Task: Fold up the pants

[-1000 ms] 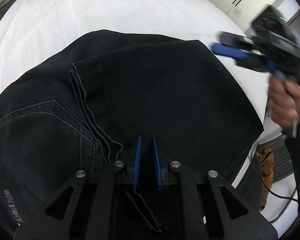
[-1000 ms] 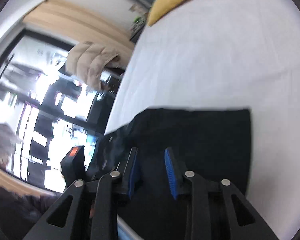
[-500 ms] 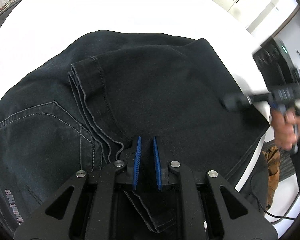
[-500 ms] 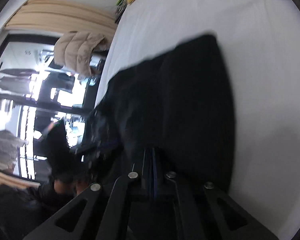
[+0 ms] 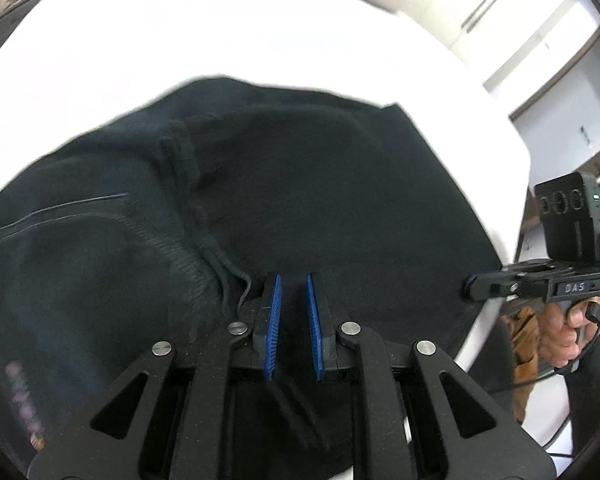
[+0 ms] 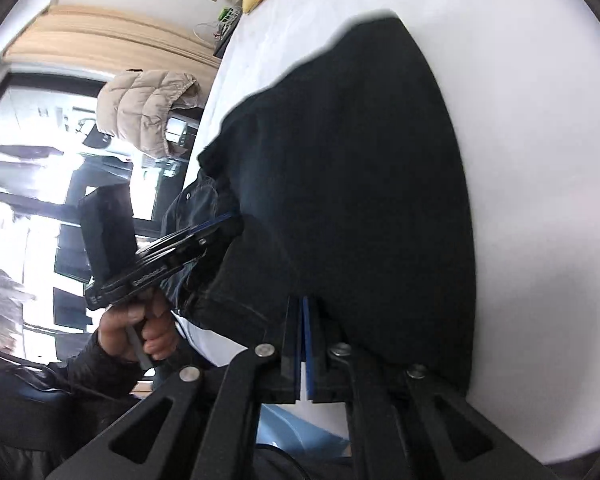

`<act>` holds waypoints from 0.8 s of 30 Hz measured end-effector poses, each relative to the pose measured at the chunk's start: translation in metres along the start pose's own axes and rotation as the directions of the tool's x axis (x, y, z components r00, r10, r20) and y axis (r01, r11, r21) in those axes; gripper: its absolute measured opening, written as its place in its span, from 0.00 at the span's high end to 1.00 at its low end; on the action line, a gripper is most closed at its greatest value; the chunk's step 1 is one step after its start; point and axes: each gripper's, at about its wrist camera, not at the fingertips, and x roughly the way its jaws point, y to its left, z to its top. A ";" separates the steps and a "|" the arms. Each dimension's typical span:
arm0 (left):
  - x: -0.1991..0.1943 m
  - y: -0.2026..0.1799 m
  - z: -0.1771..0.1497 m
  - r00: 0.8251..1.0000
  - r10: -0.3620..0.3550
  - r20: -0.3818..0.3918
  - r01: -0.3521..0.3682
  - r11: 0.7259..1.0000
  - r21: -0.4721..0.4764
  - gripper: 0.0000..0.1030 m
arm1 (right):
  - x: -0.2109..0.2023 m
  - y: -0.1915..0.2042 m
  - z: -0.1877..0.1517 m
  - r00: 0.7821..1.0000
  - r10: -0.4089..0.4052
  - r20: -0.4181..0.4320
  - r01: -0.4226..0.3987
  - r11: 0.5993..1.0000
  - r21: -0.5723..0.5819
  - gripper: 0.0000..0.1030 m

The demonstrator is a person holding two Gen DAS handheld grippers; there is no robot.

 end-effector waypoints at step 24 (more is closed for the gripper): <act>-0.209 0.218 -0.196 0.936 0.178 0.305 0.078 0.738 -0.671 0.21 | 0.091 0.080 0.046 0.989 0.145 0.039 -0.146 0.989 0.023 0.47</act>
